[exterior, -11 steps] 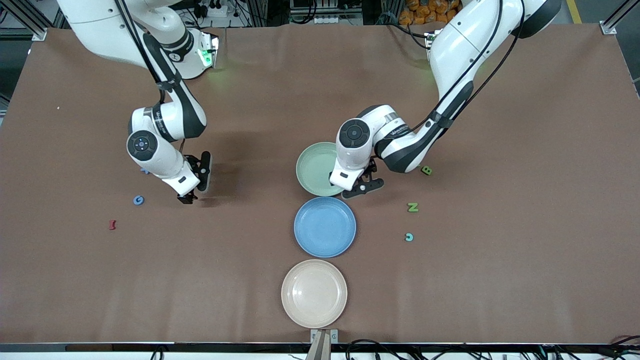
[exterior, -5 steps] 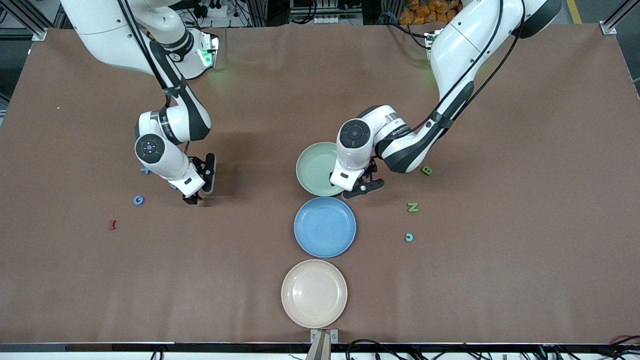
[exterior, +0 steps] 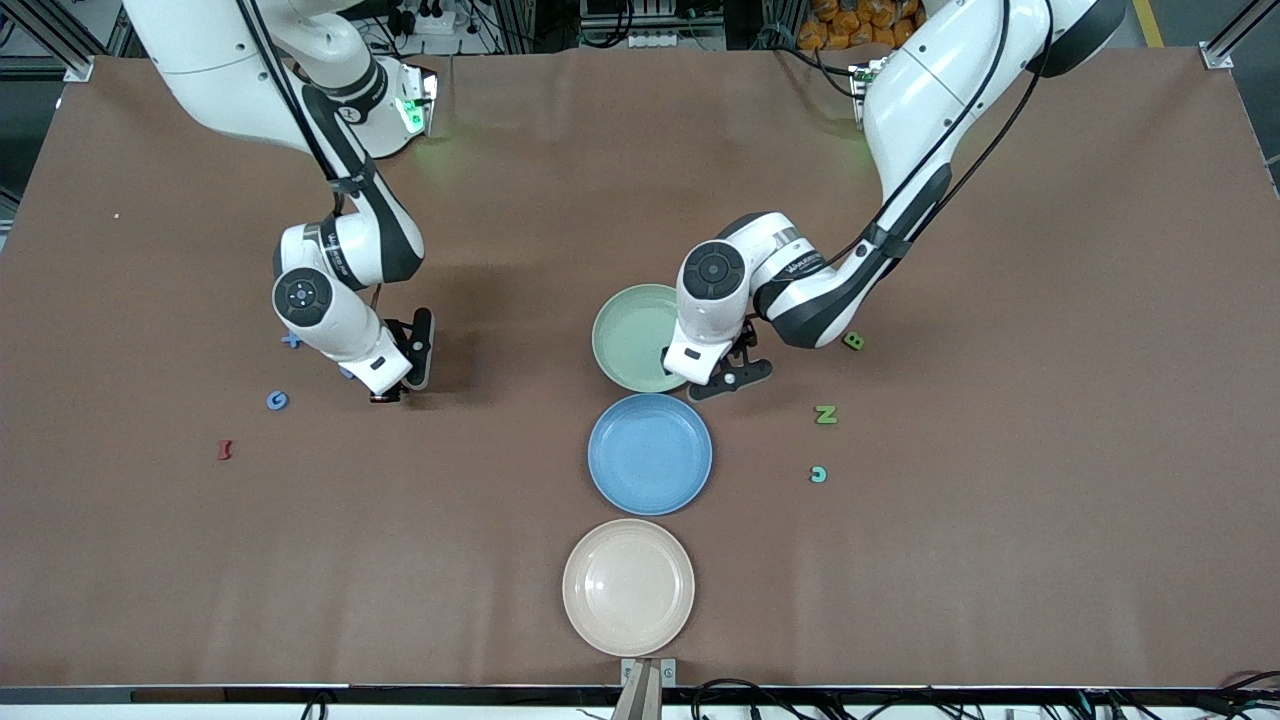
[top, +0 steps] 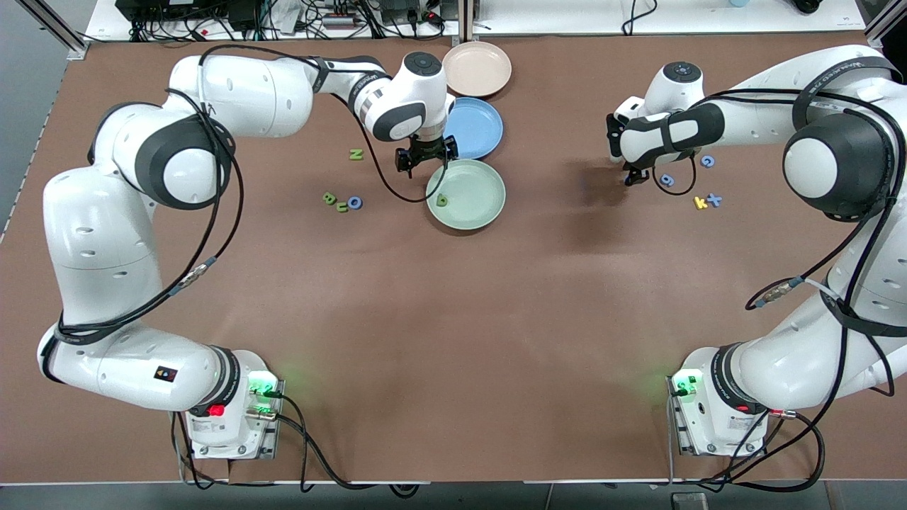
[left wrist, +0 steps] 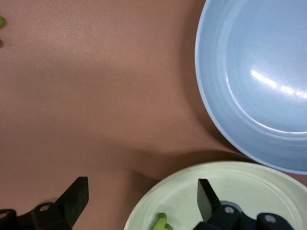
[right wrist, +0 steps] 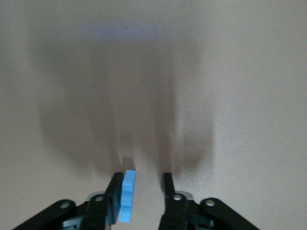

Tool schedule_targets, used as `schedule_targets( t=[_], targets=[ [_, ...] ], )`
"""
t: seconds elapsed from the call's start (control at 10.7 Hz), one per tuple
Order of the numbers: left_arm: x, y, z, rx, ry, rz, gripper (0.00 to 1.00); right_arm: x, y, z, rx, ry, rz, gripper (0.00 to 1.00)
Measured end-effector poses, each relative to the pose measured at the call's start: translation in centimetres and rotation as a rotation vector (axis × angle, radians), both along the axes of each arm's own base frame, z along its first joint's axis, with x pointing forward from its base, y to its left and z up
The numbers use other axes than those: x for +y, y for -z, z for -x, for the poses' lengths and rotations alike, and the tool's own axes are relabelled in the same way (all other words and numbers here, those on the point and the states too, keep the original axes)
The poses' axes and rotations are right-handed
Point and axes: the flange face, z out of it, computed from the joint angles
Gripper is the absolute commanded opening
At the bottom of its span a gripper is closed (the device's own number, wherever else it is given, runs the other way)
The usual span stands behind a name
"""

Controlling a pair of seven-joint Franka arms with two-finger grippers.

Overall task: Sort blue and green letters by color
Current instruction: 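Carry the blue i with the right gripper while the left gripper nears N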

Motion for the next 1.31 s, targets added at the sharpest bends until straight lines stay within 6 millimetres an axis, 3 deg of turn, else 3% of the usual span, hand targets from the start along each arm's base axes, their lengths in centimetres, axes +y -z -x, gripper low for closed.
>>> schedule_targets(
  t=[0.19,0.47,0.93,1.31],
  targets=[
    [0.1,0.0,-0.1,0.0,-0.002,0.0,1.0,0.0,-0.1,-0.1,-0.005,-0.001,-0.001,0.0],
    [0.1,0.0,-0.1,-0.001,-0.002,0.001,1.0,-0.1,-0.1,-0.2,-0.007,-0.031,0.0,0.0],
    [0.0,-0.1,-0.1,-0.002,-0.002,0.003,1.0,-2.4,-1.2,-1.9,-0.037,0.006,-0.003,0.0],
    [-0.1,-0.7,-0.6,-0.014,-0.006,0.013,1.0,-1.4,-1.8,-2.4,-0.056,0.077,-0.009,0.0]
  ],
)
